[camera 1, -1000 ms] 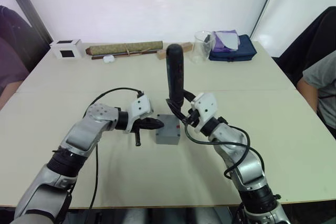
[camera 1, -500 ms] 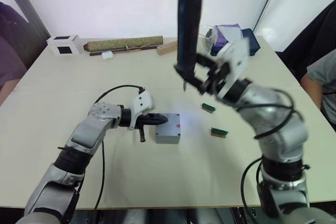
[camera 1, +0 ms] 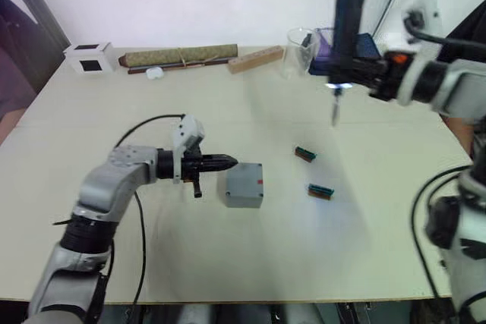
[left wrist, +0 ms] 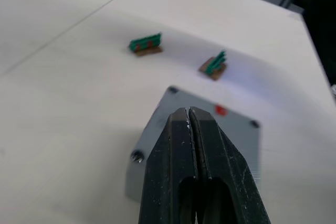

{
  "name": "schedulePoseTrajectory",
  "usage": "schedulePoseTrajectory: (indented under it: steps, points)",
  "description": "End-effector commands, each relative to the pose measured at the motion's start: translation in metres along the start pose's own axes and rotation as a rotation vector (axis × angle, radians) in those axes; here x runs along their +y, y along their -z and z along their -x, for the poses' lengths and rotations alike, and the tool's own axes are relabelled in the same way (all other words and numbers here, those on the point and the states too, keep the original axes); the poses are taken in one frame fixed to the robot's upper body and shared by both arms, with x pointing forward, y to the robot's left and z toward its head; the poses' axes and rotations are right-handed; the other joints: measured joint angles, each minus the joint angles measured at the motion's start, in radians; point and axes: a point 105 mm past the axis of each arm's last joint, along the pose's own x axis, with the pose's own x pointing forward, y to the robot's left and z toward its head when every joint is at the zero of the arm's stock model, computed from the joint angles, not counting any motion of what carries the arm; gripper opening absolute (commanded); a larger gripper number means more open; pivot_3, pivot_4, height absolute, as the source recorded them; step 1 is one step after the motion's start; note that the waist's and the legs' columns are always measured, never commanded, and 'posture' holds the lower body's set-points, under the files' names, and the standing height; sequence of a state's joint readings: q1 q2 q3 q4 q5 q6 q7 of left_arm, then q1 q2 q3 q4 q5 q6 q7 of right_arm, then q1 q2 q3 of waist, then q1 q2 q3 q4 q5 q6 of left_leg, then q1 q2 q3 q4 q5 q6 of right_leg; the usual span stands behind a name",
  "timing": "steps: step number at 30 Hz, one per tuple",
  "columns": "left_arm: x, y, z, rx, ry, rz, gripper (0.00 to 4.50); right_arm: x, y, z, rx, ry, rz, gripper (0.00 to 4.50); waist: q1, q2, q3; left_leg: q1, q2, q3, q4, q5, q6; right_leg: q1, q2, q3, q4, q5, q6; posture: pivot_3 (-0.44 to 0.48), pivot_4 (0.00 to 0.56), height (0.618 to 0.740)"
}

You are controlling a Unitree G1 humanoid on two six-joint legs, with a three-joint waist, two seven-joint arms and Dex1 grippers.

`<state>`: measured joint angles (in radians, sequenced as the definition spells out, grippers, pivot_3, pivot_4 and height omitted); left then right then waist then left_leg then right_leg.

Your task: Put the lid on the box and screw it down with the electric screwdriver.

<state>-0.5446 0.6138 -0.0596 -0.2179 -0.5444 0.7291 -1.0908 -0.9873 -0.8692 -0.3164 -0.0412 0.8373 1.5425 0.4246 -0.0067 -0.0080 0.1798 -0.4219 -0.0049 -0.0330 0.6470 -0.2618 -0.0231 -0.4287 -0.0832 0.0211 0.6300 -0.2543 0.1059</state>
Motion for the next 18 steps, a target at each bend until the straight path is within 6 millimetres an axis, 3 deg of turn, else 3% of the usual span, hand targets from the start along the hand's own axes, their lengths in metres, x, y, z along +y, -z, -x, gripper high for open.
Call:
schedulePoseTrajectory:
  steps: [1, 7, 12, 18]
  points:
    - [-0.038, -0.028, -0.005, -0.002, 0.162, -0.122, 0.00, -0.042, 0.066, 0.025, 0.351, 0.116, -0.152, 2.13, 0.011, -0.001, 0.000, -0.002, -0.001, -0.001, 0.000, -0.001, 0.001, 0.000, 0.000, -0.003, -0.002, 0.000, 0.000, 0.000, 0.150, 0.740]
    - [-0.044, -0.015, -0.013, 0.052, 0.155, -0.138, 0.00, -0.061, 0.110, 0.029, 0.499, 0.170, -0.279, 2.13, -0.018, 0.011, 0.010, -0.001, -0.002, 0.007, 0.002, -0.004, 0.006, -0.002, 0.001, 0.004, -0.003, 0.002, 0.005, 0.000, 0.150, 0.740]
    - [-0.041, -0.006, -0.012, 0.077, 0.123, -0.125, 0.00, -0.079, 0.123, 0.029, 0.526, 0.250, -0.293, 2.13, -0.012, 0.009, 0.012, 0.002, 0.001, 0.004, 0.003, -0.002, 0.004, -0.001, 0.008, 0.004, 0.001, 0.002, 0.004, 0.000, 0.150, 0.740]
    - [-0.038, -0.001, -0.010, 0.087, 0.102, -0.110, 0.00, -0.084, 0.129, 0.024, 0.533, 0.258, -0.287, 2.13, -0.007, 0.008, 0.013, 0.001, 0.001, 0.005, 0.005, -0.002, 0.004, 0.000, 0.006, 0.004, 0.001, 0.002, 0.004, 0.000, 0.150, 0.740]
